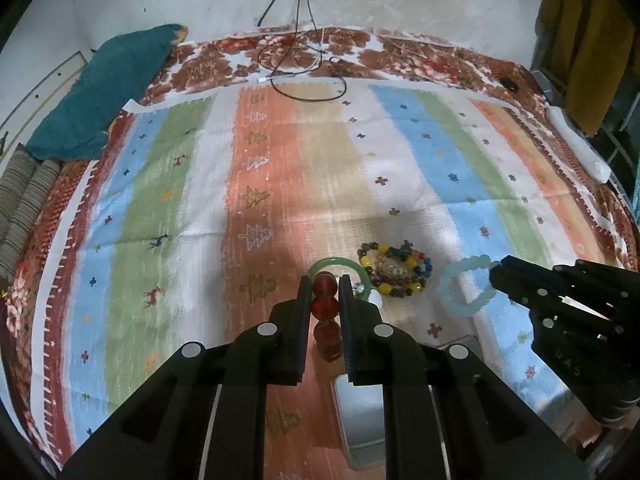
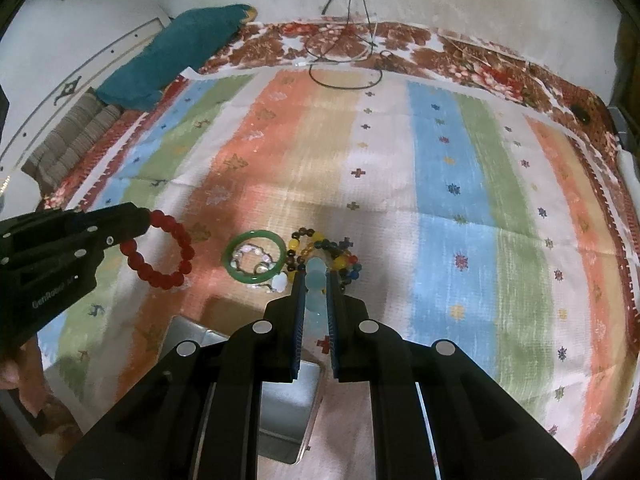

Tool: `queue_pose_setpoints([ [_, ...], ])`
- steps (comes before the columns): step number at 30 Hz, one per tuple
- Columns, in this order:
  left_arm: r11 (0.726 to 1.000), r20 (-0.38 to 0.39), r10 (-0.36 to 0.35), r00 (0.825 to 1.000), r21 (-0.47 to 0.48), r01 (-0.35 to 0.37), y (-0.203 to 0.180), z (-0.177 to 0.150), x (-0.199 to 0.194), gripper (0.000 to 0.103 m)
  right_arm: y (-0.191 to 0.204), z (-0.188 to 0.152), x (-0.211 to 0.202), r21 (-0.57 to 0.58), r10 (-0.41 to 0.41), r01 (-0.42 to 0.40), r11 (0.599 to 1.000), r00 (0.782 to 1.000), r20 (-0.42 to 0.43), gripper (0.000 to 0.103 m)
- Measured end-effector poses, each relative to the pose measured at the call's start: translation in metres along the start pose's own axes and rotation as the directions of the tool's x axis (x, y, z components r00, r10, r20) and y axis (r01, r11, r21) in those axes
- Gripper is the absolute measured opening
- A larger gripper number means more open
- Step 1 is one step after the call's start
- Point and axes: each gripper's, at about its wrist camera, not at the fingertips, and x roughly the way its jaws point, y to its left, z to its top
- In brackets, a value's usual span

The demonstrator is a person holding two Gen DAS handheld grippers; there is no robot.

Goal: Organize jewelry
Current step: 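Lift red bracelet with left tool while right tool lifts light blue bracelet toward tin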

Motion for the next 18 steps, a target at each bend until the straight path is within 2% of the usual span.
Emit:
queue_pose_setpoints([
  [18, 0.999, 0.053, -0.044, 0.998, 0.034, 0.042, -0.018, -0.024, -0.033, 0.013, 0.014, -0.015, -0.035, -0.024, 0.04, -0.038, 0.999, 0.997, 0.07, 0.012],
])
